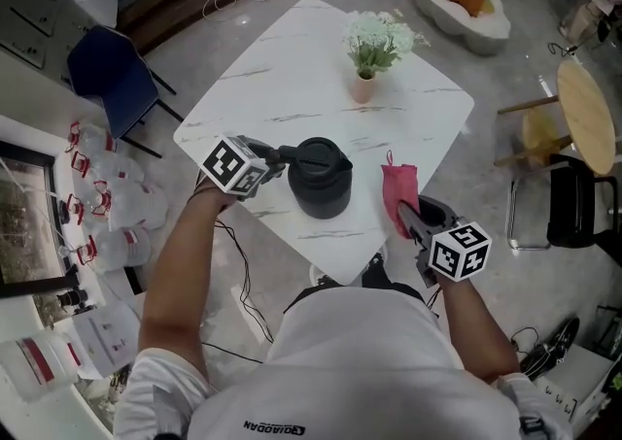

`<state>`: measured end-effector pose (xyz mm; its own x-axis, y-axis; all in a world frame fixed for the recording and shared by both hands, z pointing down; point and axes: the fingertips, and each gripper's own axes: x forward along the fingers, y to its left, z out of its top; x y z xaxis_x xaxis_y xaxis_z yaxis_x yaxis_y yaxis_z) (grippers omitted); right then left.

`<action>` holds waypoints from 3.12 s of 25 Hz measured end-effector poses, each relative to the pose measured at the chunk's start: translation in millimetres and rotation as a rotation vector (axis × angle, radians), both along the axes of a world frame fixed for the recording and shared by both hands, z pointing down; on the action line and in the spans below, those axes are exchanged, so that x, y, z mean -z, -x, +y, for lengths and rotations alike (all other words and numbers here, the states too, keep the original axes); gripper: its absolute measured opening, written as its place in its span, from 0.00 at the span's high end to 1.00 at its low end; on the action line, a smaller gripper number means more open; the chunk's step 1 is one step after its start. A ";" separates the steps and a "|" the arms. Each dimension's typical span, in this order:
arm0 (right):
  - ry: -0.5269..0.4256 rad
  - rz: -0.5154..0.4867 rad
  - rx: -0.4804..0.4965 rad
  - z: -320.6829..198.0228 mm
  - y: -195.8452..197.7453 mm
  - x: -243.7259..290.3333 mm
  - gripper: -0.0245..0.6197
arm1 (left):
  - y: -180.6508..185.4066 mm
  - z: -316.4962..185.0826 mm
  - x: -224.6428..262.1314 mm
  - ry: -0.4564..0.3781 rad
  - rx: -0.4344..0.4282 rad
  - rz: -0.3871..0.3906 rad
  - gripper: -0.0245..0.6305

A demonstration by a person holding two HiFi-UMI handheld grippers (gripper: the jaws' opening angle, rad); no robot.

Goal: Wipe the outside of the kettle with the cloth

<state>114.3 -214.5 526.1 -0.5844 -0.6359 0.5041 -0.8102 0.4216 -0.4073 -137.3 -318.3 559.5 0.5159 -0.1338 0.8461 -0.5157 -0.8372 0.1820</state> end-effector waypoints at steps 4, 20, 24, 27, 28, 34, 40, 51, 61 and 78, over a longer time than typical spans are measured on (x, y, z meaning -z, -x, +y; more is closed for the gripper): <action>-0.012 -0.004 -0.003 2.3 -6.4 4.0 0.80 | -9.2 24.6 6.0 0.041 0.079 0.059 0.71; -0.069 -0.020 -0.014 10.8 -17.4 29.5 0.80 | -41.2 118.4 8.3 -0.014 0.130 0.143 0.72; -0.100 -0.039 -0.001 10.7 -15.6 52.0 0.80 | -41.2 115.7 9.0 -0.055 0.121 0.172 0.72; -0.120 -0.071 0.064 11.9 -1.2 83.1 0.80 | -42.3 114.4 9.4 -0.097 0.100 0.183 0.72; -0.127 -0.081 0.100 12.4 7.5 95.2 0.80 | -43.0 113.8 9.8 -0.115 0.088 0.186 0.73; -0.139 -0.199 0.345 20.7 90.0 155.0 0.80 | -49.7 113.8 10.8 -0.231 -0.025 0.156 0.76; -0.101 -0.064 0.478 3.0 157.0 119.0 0.80 | -53.8 114.8 0.2 -0.272 -0.065 0.120 0.77; -0.233 0.460 0.593 -13.6 168.0 57.9 0.81 | -63.7 117.7 -4.7 -0.225 -0.139 0.085 0.81; -0.229 0.398 0.570 -15.2 166.9 55.3 0.81 | -61.5 118.6 -5.5 -0.219 -0.128 0.090 0.81; -0.238 0.405 0.573 -18.9 160.7 55.3 0.82 | -66.0 116.4 -1.1 -0.210 -0.111 0.112 0.81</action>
